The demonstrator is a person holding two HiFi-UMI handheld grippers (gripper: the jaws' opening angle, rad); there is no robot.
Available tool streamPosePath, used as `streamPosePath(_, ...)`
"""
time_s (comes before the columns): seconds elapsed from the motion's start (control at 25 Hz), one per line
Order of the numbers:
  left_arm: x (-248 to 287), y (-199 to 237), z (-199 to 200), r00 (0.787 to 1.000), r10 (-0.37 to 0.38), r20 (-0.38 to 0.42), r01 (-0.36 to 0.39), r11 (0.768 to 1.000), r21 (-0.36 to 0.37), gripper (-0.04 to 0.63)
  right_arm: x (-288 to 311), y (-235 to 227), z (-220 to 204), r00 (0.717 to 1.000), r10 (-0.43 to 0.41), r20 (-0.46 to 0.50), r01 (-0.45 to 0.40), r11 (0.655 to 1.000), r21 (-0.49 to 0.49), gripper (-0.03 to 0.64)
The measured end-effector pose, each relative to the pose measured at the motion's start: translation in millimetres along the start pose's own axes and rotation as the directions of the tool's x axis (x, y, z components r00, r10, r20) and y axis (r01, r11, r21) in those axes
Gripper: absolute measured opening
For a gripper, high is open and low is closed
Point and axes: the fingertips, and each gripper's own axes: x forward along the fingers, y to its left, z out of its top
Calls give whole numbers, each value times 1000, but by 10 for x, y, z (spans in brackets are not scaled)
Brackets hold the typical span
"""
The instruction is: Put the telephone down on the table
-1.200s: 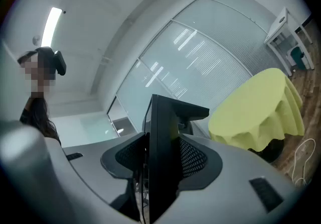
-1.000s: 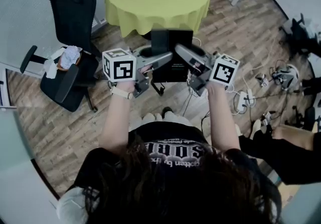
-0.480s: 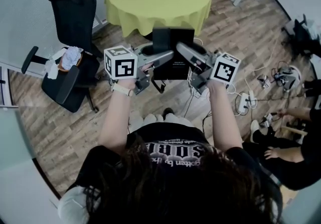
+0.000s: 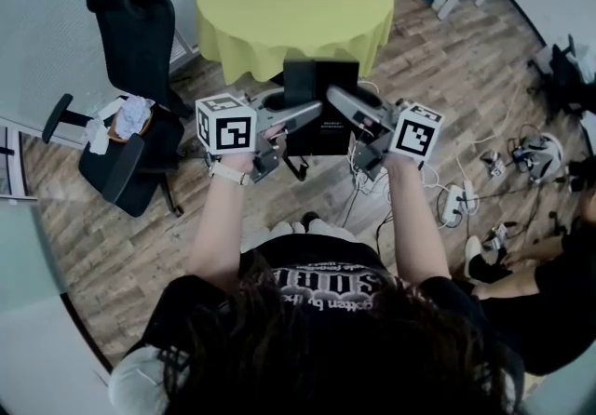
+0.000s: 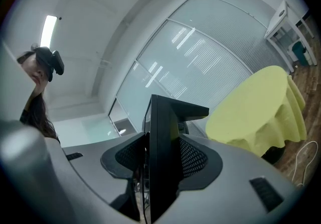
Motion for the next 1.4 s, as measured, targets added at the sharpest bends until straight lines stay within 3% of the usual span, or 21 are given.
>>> streamPosePath(0.64,279,482,258,997,65,36,-64,997,-33,190,201,-535,285,998,44,-50,-42,998,39,213)
streamPosePath(0.96,372,744,368,998,58,35,-57,998,-27,190,333,-770,389,998,46,-42,-45,999,30,213)
streamPosePath(1.4,587,1463,973,1000,9,13,-9,1000,-25,189,828,-1399,895,1000,2,-16,-2,1000,25,213)
